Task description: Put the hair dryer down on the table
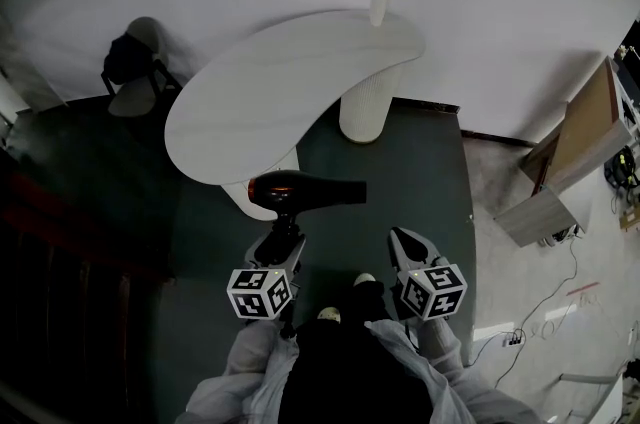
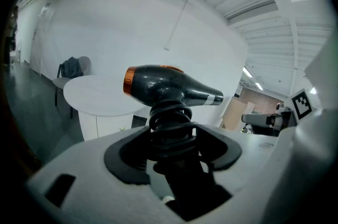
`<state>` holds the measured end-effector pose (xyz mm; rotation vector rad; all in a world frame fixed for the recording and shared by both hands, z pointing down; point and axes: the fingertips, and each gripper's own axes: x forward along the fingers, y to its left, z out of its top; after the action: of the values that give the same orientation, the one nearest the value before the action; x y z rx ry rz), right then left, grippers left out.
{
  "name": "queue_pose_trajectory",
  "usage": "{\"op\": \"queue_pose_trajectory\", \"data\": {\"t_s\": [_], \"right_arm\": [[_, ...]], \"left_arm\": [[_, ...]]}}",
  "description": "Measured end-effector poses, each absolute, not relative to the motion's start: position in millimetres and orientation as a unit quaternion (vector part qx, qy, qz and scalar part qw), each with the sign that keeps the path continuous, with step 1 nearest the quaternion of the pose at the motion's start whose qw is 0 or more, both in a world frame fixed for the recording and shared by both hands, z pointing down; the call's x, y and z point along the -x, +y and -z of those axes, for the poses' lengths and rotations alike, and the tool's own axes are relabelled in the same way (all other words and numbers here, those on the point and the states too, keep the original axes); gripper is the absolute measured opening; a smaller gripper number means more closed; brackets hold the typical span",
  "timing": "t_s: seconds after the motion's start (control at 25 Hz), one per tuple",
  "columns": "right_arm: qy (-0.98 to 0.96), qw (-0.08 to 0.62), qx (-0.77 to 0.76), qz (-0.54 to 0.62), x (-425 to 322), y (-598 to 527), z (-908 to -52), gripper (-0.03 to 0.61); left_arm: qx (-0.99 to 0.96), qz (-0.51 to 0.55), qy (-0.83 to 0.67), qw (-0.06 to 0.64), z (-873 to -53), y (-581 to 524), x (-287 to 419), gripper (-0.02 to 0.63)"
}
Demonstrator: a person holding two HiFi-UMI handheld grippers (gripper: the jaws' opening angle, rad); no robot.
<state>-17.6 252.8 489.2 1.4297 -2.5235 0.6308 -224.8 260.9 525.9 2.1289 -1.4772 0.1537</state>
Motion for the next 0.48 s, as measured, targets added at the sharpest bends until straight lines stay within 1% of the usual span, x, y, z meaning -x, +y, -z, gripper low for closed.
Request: {"op": "queue_pose_trajectory", "data": {"t_s": [0.24, 0.48], "right_arm": [[-0.847, 0.092, -0.473, -0.225, 12.0, 201.6, -512.4, 0.01], [-0.852, 0.092, -0.467, -0.218, -1.8, 110.1, -511.6, 0.011]], "left_arm": [[-0.782, -0.055, -0.546, 0.294, -549.4, 219.8, 214.5, 0.27], [-0.78, -0.06, -0.551, 0.291, -552.0, 131.6, 199.0, 0.27]]}}
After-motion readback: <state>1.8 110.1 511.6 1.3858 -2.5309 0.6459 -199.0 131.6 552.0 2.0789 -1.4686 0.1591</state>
